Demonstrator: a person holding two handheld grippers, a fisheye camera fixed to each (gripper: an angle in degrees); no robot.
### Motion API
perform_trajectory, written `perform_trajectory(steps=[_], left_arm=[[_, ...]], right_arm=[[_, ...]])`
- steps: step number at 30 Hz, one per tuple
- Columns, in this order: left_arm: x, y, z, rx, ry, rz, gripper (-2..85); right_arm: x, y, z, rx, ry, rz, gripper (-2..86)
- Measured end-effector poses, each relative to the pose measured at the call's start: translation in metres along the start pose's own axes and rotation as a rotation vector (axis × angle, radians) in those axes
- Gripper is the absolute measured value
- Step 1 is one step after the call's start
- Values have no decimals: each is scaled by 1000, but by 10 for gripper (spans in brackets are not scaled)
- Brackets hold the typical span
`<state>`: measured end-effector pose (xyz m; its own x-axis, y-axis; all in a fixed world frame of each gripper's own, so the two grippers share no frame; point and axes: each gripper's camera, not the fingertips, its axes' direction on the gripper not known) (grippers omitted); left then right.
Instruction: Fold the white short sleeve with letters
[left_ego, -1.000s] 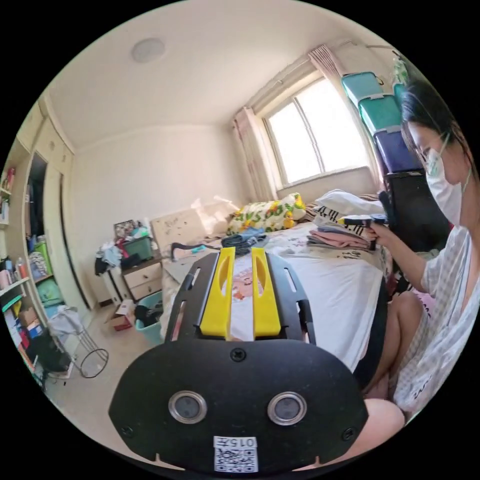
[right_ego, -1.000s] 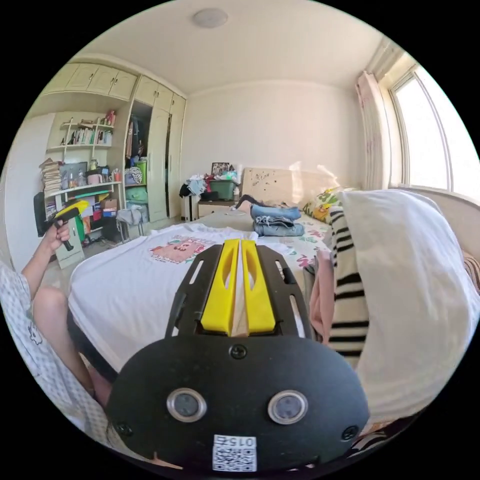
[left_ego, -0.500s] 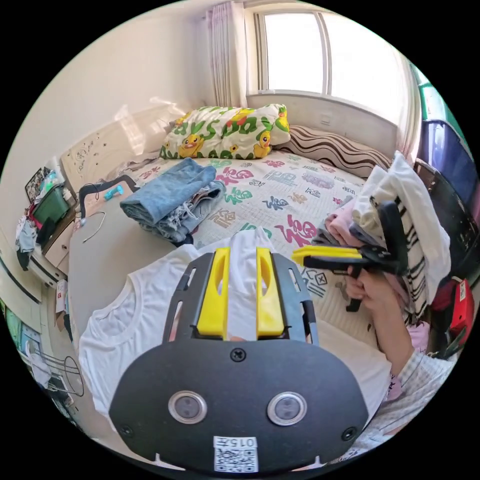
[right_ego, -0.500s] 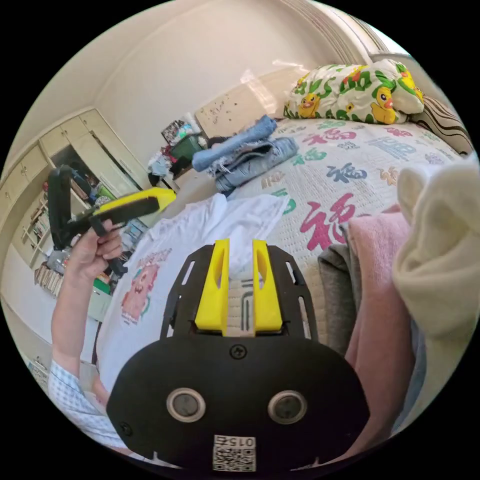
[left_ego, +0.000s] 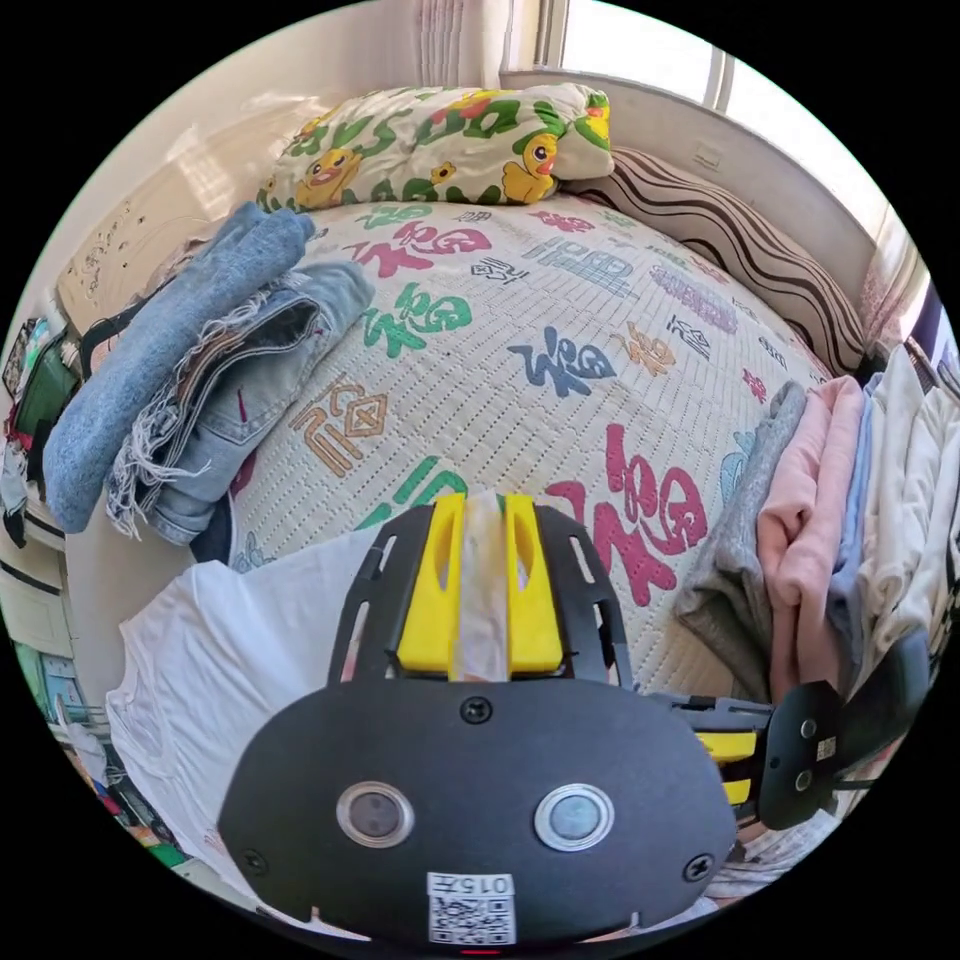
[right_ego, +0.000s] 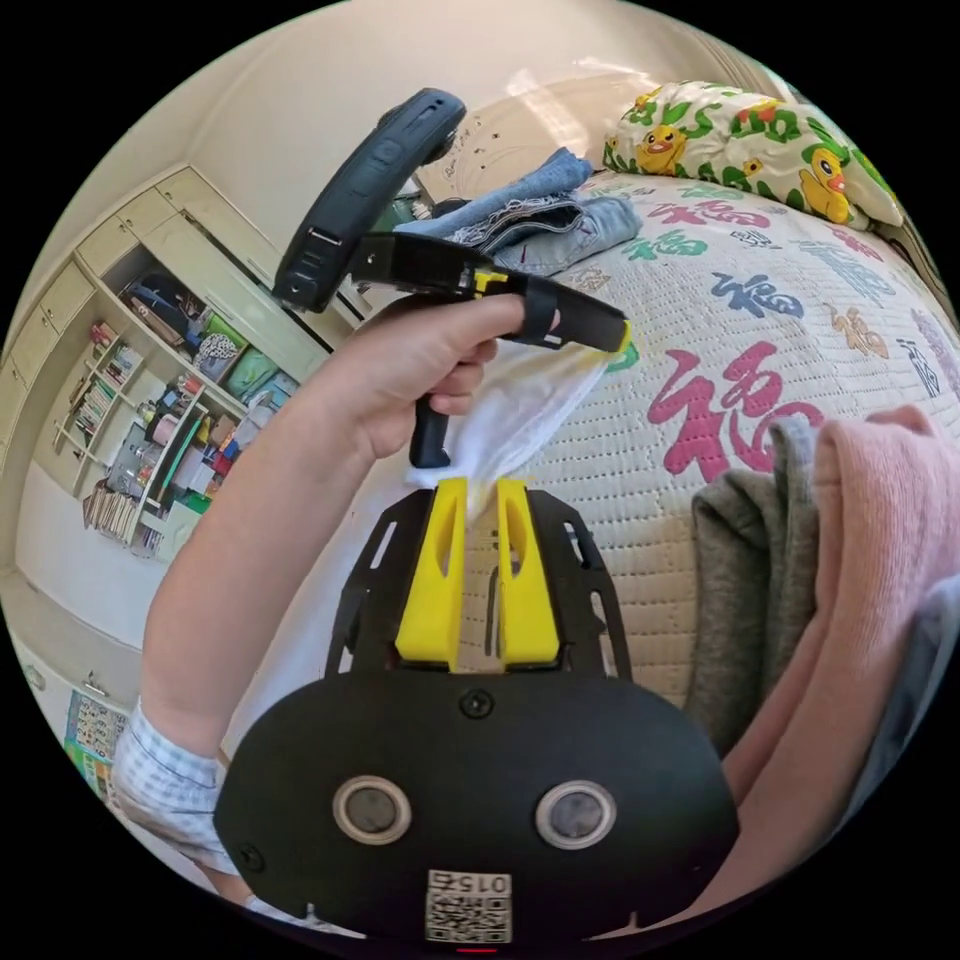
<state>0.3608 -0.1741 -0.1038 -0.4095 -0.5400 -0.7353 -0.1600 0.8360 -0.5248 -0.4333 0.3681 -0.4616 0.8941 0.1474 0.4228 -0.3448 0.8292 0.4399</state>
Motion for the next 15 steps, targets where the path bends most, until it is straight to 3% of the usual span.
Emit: perform_trajectory(steps=[3, 6, 10, 15], left_arm=[[-21, 18, -11, 71, 22, 20, 7], [-55, 50, -52, 174, -18, 18, 2], [-105, 122, -119, 315, 7, -8, 0], [-172, 297, -170, 385, 6, -54, 5]], right_arm=[[-9, 10, -4, 9, 28, -11, 12], [-18, 28, -30, 143, 94, -27, 0], [-56, 62, -62, 296, -25, -198, -3], [-115, 89, -38, 126, -161, -485, 4]])
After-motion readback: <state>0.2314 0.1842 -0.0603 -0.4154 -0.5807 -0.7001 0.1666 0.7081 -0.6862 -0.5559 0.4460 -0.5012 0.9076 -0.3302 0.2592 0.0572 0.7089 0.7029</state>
